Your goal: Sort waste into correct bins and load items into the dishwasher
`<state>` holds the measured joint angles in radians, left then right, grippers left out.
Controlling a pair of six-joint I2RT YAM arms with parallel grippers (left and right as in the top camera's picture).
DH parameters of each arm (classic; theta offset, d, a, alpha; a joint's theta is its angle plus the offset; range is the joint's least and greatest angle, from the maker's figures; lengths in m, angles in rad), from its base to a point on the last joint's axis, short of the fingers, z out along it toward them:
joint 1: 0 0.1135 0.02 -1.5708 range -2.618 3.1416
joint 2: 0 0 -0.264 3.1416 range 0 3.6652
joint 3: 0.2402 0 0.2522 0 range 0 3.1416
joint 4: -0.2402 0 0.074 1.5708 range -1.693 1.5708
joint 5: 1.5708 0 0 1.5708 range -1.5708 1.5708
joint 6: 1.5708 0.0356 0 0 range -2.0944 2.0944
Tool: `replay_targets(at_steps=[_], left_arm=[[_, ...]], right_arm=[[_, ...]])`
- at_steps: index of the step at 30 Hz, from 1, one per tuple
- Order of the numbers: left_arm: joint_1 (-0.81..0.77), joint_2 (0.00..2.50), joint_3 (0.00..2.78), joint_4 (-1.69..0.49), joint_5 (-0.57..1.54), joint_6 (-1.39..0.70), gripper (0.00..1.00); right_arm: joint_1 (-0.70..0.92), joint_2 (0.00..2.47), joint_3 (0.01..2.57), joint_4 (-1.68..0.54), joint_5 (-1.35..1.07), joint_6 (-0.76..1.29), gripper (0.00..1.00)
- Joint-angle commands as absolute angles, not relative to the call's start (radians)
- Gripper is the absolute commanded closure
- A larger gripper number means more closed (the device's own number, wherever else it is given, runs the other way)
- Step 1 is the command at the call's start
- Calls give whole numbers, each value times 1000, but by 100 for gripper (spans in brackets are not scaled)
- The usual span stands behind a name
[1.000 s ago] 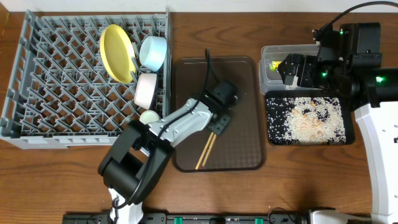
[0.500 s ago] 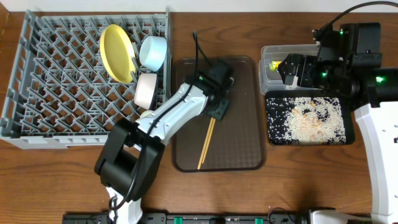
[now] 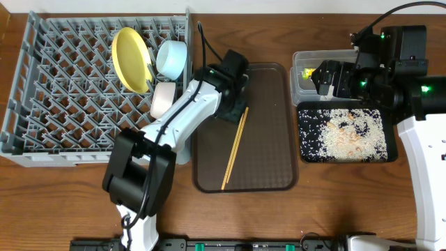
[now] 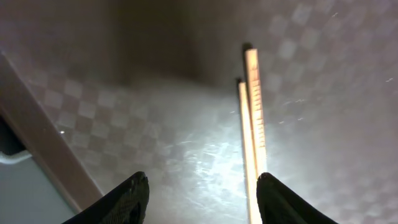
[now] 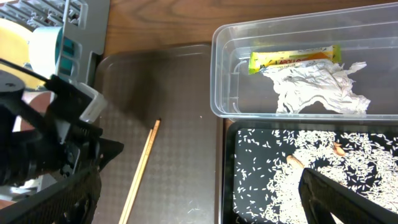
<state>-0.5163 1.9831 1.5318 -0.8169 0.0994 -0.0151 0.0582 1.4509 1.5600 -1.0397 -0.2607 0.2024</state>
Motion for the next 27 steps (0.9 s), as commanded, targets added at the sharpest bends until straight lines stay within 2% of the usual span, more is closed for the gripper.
replay_targets(at_steps=[1, 22, 27], left_arm=[[-521, 2028, 1539, -830, 102, 80, 43], [-527, 2118, 1470, -753, 133, 81, 44], [-528, 2123, 1470, -723, 200, 81, 44]], right_arm=[[47, 1453, 1562, -1041, -258, 212, 1], [47, 1453, 1562, -1041, -258, 212, 1], [47, 1453, 1562, -1041, -258, 212, 1]])
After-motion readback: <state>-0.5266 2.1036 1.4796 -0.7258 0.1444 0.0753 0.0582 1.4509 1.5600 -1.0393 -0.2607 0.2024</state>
